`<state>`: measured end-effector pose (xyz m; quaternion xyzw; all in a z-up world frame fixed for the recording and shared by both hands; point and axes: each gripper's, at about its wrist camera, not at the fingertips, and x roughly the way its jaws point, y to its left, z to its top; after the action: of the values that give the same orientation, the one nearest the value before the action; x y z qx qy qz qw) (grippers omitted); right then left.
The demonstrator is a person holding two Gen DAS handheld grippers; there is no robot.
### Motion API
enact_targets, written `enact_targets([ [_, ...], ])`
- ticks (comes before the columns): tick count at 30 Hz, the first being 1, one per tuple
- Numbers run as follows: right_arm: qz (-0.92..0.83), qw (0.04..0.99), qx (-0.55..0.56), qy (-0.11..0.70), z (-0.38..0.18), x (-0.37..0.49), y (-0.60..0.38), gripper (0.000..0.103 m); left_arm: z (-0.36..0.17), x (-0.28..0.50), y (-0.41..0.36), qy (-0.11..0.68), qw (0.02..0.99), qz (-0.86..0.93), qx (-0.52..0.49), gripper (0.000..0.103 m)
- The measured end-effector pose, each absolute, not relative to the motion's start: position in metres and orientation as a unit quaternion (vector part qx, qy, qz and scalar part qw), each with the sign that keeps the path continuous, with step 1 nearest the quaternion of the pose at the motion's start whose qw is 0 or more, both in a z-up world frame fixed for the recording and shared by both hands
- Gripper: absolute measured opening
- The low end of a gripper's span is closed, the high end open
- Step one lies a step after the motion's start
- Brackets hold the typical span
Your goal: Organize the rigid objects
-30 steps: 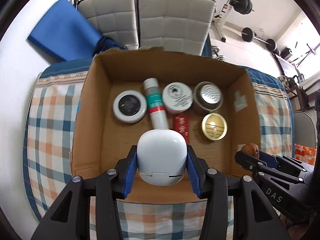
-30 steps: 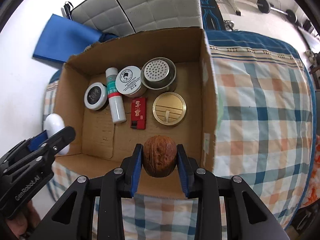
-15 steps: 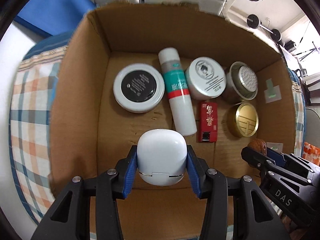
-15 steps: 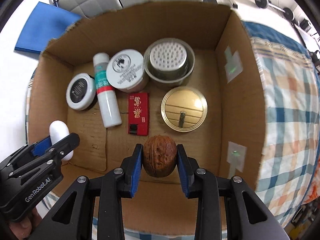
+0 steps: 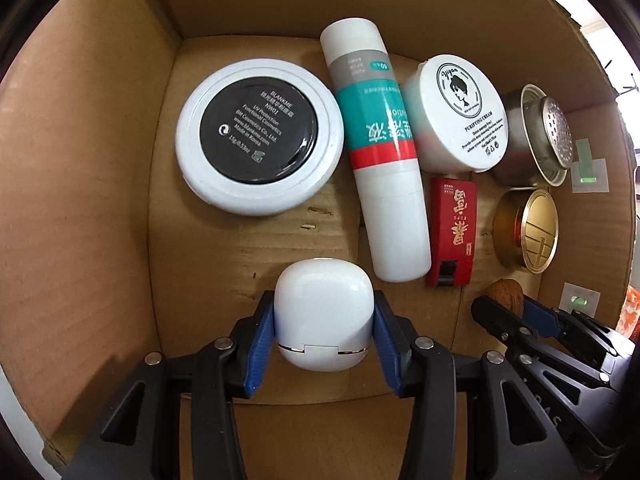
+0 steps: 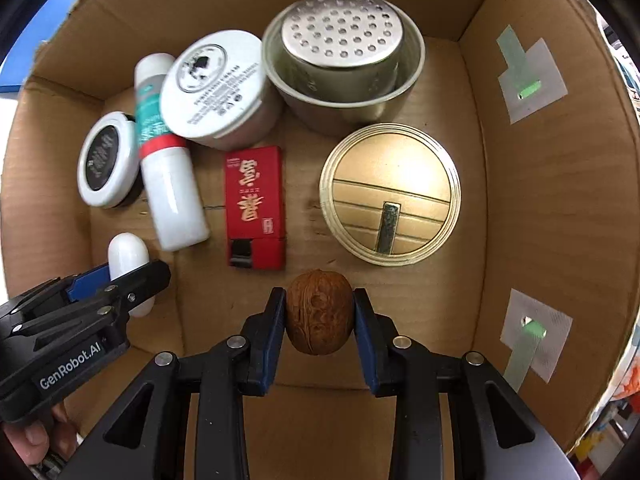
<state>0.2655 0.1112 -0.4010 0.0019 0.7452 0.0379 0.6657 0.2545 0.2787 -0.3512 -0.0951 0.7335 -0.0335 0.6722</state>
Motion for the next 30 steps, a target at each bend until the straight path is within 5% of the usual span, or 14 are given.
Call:
enact_targets([
  [11, 0.018, 0.657, -0.003, 0.754, -0.407, 0.277, 0.112, 0.039, -0.351, 0.269, 0.284, 0.734, 0.672, -0.021, -0.097, 0.045],
  [15, 0.016, 0.664, -0.002, 0.747, -0.396, 0.281, 0.108, 0.062, -0.338, 0.267, 0.285, 0.723, 0.684, -0.013, -0.095, 0.059],
  [18, 0.014, 0.672, -0.008, 0.741, -0.383, 0.283, 0.105, 0.066, -0.323, 0.267, 0.288, 0.713, 0.696, -0.002, -0.086, 0.063],
  [21, 0.016, 0.682, -0.011, 0.731, -0.366, 0.283, 0.105, 0.079, -0.306, 0.266, 0.290, 0.700, 0.709, 0.005, -0.082, 0.083],
  [24, 0.017, 0.696, -0.015, 0.718, -0.346, 0.283, 0.102, 0.087, -0.288, 0.263, 0.290, 0.688, 0.721, 0.011, -0.082, 0.087],
  [27, 0.017, 0.708, -0.017, 0.706, -0.328, 0.282, 0.097, 0.096, -0.270, 0.258, 0.288, 0.676, 0.732, 0.009, -0.080, 0.103],
  [30, 0.015, 0.722, -0.015, 0.692, -0.309, 0.280, 0.090, 0.103, -0.249, 0.250, 0.285, 0.661, 0.746, 0.012, -0.078, 0.103],
])
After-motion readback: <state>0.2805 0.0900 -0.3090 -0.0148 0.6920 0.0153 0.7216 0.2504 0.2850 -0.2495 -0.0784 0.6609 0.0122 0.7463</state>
